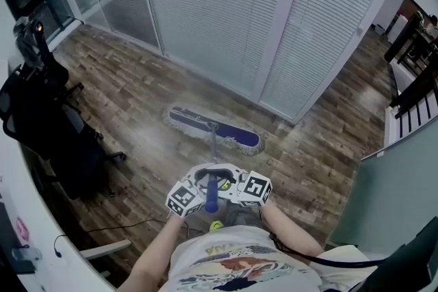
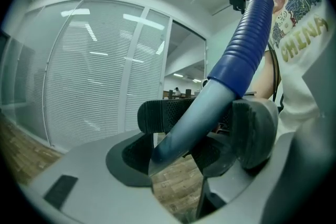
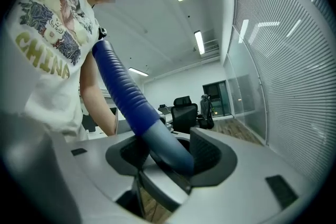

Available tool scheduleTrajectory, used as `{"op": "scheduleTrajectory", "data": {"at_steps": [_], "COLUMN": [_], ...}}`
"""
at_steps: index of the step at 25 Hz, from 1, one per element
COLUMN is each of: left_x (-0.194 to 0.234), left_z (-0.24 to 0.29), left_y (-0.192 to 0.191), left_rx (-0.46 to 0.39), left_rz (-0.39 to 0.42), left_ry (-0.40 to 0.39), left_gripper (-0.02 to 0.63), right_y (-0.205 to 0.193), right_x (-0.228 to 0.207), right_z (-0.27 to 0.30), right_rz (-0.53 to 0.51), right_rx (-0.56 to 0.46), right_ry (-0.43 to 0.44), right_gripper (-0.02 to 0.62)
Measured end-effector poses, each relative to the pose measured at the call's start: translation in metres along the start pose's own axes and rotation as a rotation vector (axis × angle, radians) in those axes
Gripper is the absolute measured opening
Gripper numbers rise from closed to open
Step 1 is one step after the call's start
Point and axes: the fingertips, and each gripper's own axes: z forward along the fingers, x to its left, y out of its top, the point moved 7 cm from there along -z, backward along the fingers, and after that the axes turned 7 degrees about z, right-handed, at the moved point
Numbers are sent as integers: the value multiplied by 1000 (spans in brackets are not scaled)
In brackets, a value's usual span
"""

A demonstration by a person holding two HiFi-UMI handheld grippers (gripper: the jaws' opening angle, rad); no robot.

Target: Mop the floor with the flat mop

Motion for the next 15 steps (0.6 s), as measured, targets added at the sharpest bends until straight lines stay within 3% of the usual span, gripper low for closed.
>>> {"op": "scheduleTrajectory", "data": {"at_steps": [5, 15], "left_x": [-63, -162], "left_z": [-45, -87], "left_y": [-4, -10], "left_rx": [3, 22], "left_rz": [-10, -21], "left_ry": [12, 49], "left_gripper": [190, 190], "right_y": [-15, -42], "right_x": [75, 175], "right_z": [3, -16], "right_rz": [4, 13], "right_rx": [2, -2], "right_ry": [15, 48], "right_gripper": [221, 221]}}
